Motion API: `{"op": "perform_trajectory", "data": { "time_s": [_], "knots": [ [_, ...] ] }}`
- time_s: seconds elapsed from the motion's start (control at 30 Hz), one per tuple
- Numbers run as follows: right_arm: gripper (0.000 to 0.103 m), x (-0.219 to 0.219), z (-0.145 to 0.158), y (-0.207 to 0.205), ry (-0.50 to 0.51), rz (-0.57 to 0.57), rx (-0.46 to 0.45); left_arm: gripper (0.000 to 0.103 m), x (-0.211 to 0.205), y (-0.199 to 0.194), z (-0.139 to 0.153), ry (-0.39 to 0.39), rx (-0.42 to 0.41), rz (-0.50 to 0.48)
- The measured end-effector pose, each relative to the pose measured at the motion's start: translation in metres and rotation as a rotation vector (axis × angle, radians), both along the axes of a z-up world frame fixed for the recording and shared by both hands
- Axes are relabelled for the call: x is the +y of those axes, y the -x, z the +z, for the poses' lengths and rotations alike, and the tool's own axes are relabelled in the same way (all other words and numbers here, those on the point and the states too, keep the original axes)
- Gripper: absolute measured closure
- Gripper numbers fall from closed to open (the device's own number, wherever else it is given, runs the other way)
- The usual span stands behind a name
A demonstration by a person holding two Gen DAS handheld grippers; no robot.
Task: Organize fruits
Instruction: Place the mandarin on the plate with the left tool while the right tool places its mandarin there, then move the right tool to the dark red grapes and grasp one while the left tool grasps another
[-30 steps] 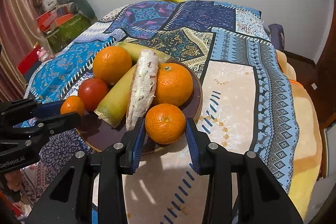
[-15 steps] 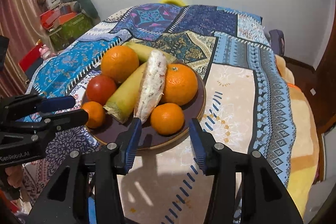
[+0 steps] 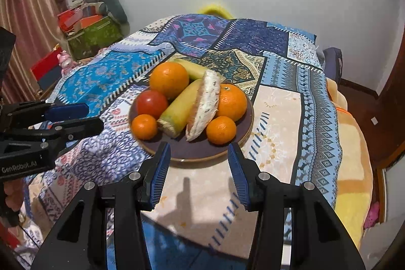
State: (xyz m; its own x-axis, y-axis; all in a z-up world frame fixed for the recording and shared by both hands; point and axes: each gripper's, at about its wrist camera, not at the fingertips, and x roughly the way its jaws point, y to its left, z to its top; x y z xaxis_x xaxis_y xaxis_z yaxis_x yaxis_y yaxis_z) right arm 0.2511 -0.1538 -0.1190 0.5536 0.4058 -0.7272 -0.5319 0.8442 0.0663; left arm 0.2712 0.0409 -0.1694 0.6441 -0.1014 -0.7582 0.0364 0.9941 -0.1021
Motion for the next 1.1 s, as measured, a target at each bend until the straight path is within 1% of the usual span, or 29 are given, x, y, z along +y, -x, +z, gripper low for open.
{"op": "perform_trajectory", "data": {
  "time_s": [0.23,0.33,0.47,0.73,0.8,0.83,0.9,1.0,1.03,1.07,1.1],
  "knots": [
    [0.059,0.006,0.004,0.024,0.009,0.031,0.006,0.055,0.006,0.027,0.003,-0.016,0.011,0.011],
    [0.059,0.010,0.001,0.032,0.011,0.055,0.032,0.045,0.007,0.034,0.003,-0.012,0.019,0.010],
    [0.059,0.017,-0.009,0.039,0.014,0.081,0.079,0.044,0.009,0.042,-0.003,-0.006,0.041,0.013],
    [0.059,0.037,-0.036,0.049,0.042,0.146,0.159,0.045,0.019,0.053,-0.029,0.002,0.096,0.027],
    [0.059,0.042,-0.043,0.049,0.040,0.162,0.187,0.047,0.021,0.052,-0.033,0.019,0.111,0.021],
    [0.059,0.044,-0.046,0.049,0.038,0.172,0.202,0.051,0.021,0.052,-0.035,0.025,0.117,0.018],
    [0.064,0.048,-0.052,0.048,0.038,0.185,0.217,0.055,0.020,0.050,-0.039,0.035,0.130,0.006],
    [0.067,0.051,-0.059,0.048,0.049,0.189,0.229,0.059,0.018,0.048,-0.042,0.042,0.136,-0.008],
    [0.069,0.051,-0.061,0.047,0.049,0.188,0.231,0.062,0.017,0.048,-0.043,0.045,0.138,-0.013],
    [0.072,0.051,-0.063,0.046,0.049,0.188,0.231,0.063,0.015,0.047,-0.045,0.047,0.143,-0.019],
    [0.073,0.050,-0.063,0.045,0.039,0.190,0.230,0.063,0.013,0.046,-0.046,0.049,0.147,-0.025]
  ]
}}
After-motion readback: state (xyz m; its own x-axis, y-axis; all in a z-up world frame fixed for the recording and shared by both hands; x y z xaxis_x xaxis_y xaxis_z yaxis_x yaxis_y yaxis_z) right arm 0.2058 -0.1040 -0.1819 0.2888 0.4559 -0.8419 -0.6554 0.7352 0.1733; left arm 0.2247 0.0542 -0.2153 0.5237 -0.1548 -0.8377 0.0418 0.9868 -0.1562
